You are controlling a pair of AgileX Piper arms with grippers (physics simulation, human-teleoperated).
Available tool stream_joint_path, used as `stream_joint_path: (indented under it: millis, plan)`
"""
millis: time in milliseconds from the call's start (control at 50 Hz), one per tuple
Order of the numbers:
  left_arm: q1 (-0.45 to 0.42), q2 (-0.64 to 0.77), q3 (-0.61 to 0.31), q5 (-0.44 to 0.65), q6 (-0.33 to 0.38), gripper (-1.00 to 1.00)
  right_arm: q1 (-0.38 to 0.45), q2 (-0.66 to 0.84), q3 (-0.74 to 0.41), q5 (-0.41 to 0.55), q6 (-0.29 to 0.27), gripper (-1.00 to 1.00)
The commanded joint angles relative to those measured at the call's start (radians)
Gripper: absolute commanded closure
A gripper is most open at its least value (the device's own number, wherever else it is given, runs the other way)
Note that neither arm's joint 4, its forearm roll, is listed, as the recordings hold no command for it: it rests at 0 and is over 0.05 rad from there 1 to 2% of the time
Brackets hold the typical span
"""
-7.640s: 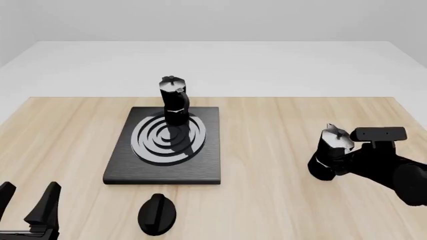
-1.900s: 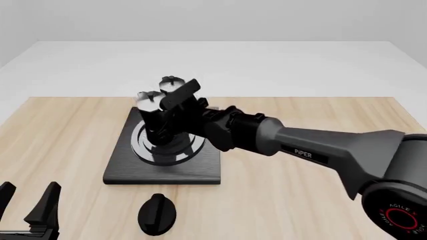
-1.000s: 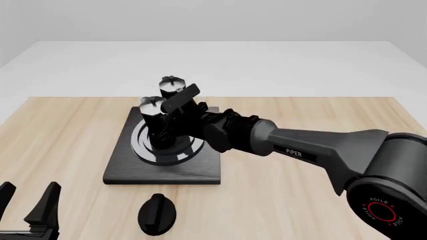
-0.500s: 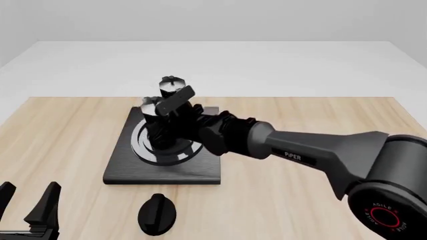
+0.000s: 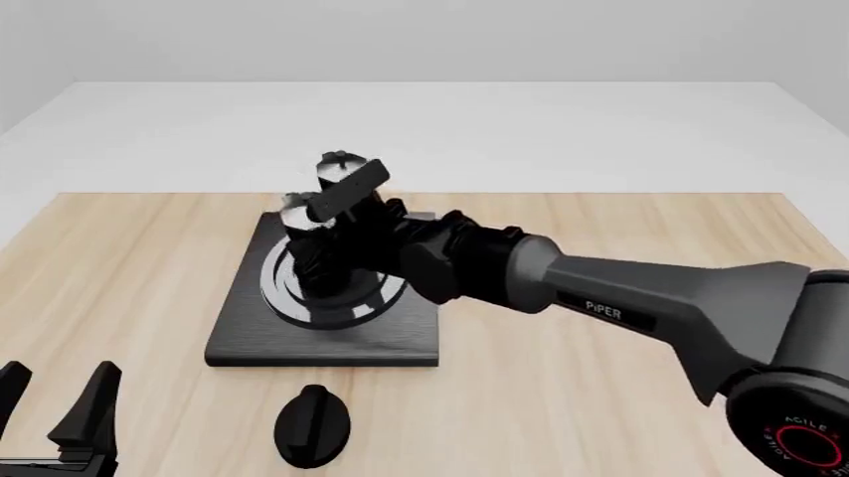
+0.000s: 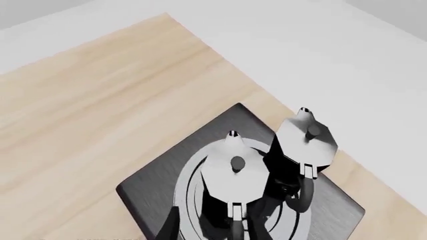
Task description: Put both moka pots on the stove.
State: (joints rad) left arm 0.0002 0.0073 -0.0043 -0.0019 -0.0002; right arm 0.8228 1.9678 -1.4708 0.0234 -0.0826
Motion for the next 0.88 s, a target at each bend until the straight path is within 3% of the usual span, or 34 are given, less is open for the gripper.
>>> stream_joint_path:
  millis: [20,420,560,880]
  plan:
    - [0.0,0.0,0.0,0.0,0.0,-1.0,-0.011,-0.075,-0.008,0.051,-0.056,-1.0]
    - [0.0,0.0,0.0,0.0,0.0,-1.0,0.015,-0.286,0.034,0.142,-0.146,-1.0]
    - [0.0,0.0,0.0,0.0,0.0,-1.0,0.027,-0.365,0.077,0.144,-0.132,-1.0]
    - [0.0,0.0,0.0,0.0,0.0,-1.0,0.044,-0.664,0.315,0.091,-0.059,-1.0]
